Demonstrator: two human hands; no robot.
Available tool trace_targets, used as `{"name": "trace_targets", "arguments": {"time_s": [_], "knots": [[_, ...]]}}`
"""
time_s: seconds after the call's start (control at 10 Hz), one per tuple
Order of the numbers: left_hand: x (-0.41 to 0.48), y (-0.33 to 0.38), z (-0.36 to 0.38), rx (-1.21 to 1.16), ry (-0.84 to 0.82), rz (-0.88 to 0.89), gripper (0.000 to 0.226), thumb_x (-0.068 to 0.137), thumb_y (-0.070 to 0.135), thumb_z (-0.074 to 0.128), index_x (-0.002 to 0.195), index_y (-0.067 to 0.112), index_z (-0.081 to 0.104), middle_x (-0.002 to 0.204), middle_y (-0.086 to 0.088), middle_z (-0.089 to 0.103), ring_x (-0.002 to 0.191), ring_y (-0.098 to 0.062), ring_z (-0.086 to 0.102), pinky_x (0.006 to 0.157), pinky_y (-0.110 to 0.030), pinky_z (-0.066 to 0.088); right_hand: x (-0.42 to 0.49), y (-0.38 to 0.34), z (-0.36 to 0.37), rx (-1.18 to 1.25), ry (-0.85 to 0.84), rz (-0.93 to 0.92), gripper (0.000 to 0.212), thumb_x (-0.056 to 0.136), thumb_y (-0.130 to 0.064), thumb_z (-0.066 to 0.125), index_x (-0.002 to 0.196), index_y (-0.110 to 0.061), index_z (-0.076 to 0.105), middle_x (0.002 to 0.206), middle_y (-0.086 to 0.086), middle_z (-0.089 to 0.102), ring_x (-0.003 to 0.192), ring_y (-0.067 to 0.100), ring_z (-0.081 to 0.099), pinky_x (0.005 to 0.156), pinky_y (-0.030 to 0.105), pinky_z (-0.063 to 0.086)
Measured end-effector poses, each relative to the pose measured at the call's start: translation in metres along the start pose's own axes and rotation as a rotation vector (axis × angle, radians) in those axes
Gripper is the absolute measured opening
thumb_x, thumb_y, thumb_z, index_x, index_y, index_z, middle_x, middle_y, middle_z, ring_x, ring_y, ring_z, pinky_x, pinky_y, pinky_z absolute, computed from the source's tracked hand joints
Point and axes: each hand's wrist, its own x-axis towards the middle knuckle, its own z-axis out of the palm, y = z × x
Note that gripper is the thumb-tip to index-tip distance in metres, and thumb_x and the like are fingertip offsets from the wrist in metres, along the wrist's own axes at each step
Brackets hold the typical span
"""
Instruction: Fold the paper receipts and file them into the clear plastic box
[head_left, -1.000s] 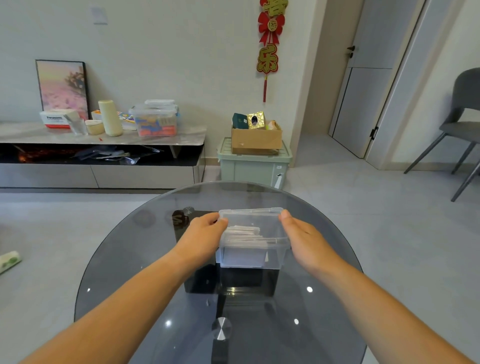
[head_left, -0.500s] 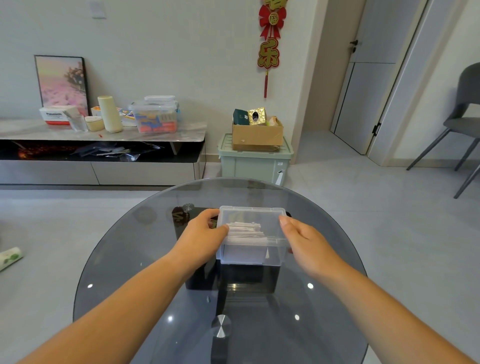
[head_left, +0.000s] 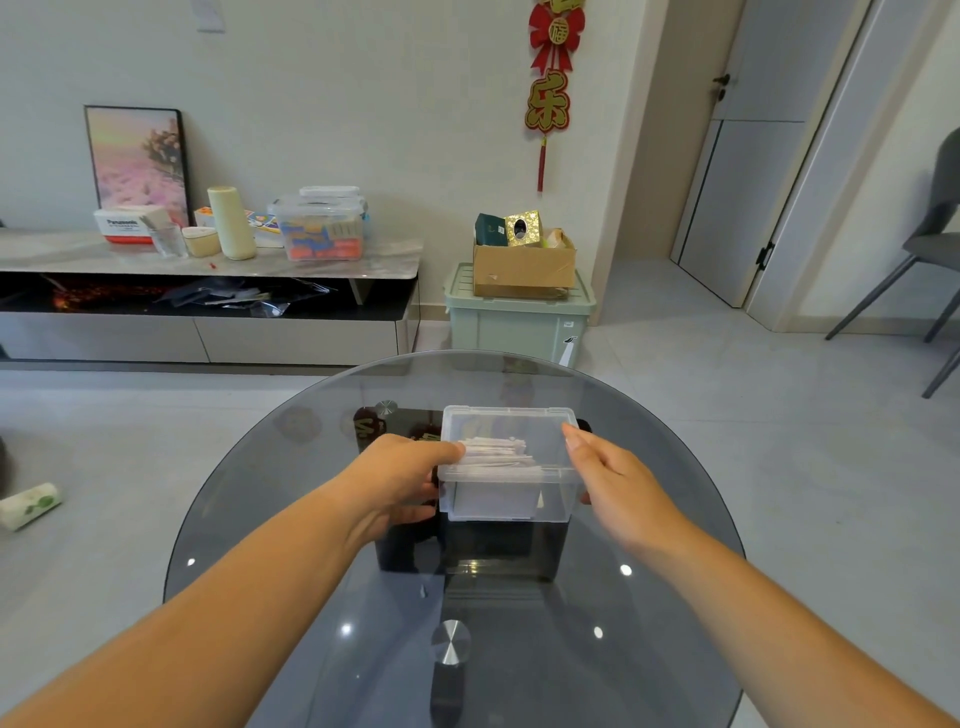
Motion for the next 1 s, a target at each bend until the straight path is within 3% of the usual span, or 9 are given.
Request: {"name": "trace_targets", "arguments": {"time_s": [0.1,0.3,0.4,0.5,0.6,0.7,0.9,1.0], "knots": [[0.001,0.001,-0.003,-0.022,0.009,-0.006,0.025,0.087,0.024,0.076,0.106,0.010,0.066,0.108,-0.011,0.068,0.099,-0.025,0.066,0.076,-0.036,0.059,0.000,0.000,0.000,-0.005,0.002,0.001,0.048,0.106,-0.045,0.034,0.152,-0.030,0.039,0.153,-0.023,0.036,0.141,-0.001,0.032,0.120,0.038,0.030],[0.003,0.000,0.001,0.035,0.095,0.157,0.023,0.088,0.021,0.075,0.105,0.009,0.064,0.101,-0.011,0.068,0.089,-0.026,0.070,0.060,-0.030,0.060,0.002,0.002,0.001,-0.019,-0.005,-0.001,0.049,0.105,-0.047,0.033,0.152,-0.033,0.038,0.154,-0.022,0.036,0.142,0.001,0.033,0.120,0.039,0.031],[0.005,-0.005,0.002,0.196,0.166,0.282,0.008,0.092,0.026,0.071,0.090,0.020,0.067,0.093,-0.003,0.069,0.088,-0.020,0.069,0.079,-0.038,0.062,0.002,0.000,0.001,-0.026,-0.021,0.002,0.051,0.105,-0.049,0.032,0.153,-0.033,0.035,0.155,-0.023,0.034,0.144,0.001,0.031,0.120,0.039,0.030],[0.007,-0.007,0.003,0.367,0.212,0.351,0.014,0.094,0.031,0.067,0.082,0.025,0.068,0.086,-0.001,0.071,0.082,-0.017,0.068,0.080,-0.038,0.061,0.002,0.000,0.001,-0.045,-0.028,-0.001,0.052,0.105,-0.050,0.029,0.154,-0.033,0.033,0.156,-0.023,0.031,0.144,0.001,0.029,0.121,0.038,0.029],[0.007,-0.007,0.005,0.473,0.241,0.368,0.023,0.096,0.033,0.062,0.083,0.016,0.071,0.077,-0.003,0.069,0.071,-0.016,0.065,0.071,-0.031,0.060,0.002,0.002,0.002,-0.058,-0.039,0.000,0.055,0.103,-0.055,0.028,0.154,-0.035,0.033,0.157,-0.023,0.031,0.145,0.001,0.029,0.121,0.039,0.029],[0.006,-0.008,0.006,0.483,0.242,0.391,0.024,0.097,0.033,0.060,0.083,0.016,0.068,0.075,-0.002,0.067,0.068,-0.014,0.063,0.065,-0.025,0.055,0.003,0.002,0.003,-0.055,-0.035,-0.003,0.055,0.103,-0.055,0.029,0.154,-0.034,0.032,0.157,-0.023,0.030,0.145,0.001,0.027,0.121,0.039,0.028],[0.012,-0.004,0.003,0.429,0.177,0.337,0.018,0.093,0.036,0.064,0.094,0.020,0.057,0.089,-0.005,0.066,0.084,-0.023,0.066,0.081,-0.044,0.060,0.005,-0.002,0.001,-0.044,-0.042,-0.005,0.051,0.104,-0.051,0.032,0.153,-0.034,0.035,0.154,-0.026,0.032,0.144,0.000,0.029,0.120,0.038,0.031],[0.016,-0.001,-0.003,0.373,0.129,0.292,0.030,0.093,0.049,0.061,0.099,0.019,0.058,0.093,-0.005,0.067,0.087,-0.023,0.068,0.084,-0.045,0.059,0.007,0.002,-0.008,-0.041,-0.016,0.000,0.045,0.103,-0.049,0.036,0.147,-0.042,0.041,0.142,-0.034,0.036,0.139,0.002,0.038,0.117,0.040,0.035]]}}
